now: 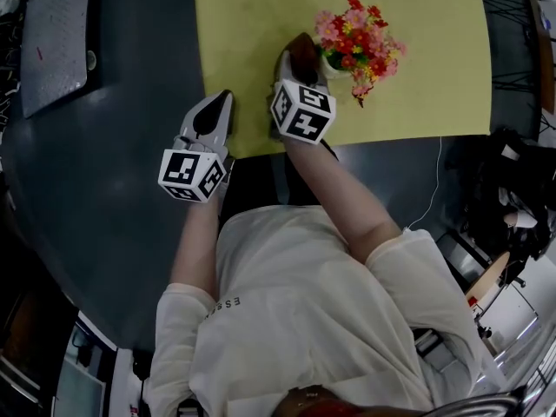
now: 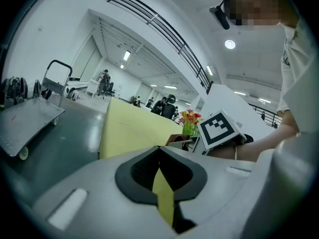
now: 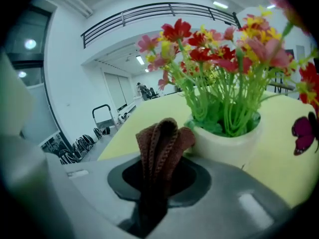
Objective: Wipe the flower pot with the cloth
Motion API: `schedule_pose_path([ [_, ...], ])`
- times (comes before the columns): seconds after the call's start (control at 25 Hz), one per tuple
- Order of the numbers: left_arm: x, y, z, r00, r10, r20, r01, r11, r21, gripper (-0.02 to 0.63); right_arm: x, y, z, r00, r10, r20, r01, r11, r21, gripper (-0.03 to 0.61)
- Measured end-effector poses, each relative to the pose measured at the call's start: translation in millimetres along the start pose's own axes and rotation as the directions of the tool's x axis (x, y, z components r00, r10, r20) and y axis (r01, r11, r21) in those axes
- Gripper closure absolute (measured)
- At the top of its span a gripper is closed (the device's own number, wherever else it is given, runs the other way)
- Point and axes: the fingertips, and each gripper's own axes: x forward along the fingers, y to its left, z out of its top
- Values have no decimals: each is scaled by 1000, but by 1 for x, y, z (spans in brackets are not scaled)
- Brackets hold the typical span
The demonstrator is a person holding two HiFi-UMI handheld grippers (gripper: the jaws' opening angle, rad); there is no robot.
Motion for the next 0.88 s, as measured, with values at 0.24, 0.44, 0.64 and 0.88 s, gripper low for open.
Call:
schedule_pose_path([
  [0.24, 8, -6, -2, 1000, -25, -14, 25, 1000, 3, 603, -14, -10, -5, 1000, 15, -10, -15, 999, 31, 518],
  [0.44, 15, -15, -2, 999, -50, -20, 50, 999, 9, 603, -30, -19, -16, 999, 29, -28, -27, 998, 54, 518],
  [0.64, 21, -27, -9, 997, -73, -35, 73, 997, 7, 602, -44, -28, -25, 999, 34, -39, -32, 998, 48, 518],
  [0.88, 27, -40, -17, 995, -88, -46, 89, 996, 11, 603, -60, -52, -31, 999, 22, -42, -21, 1000, 23, 517],
])
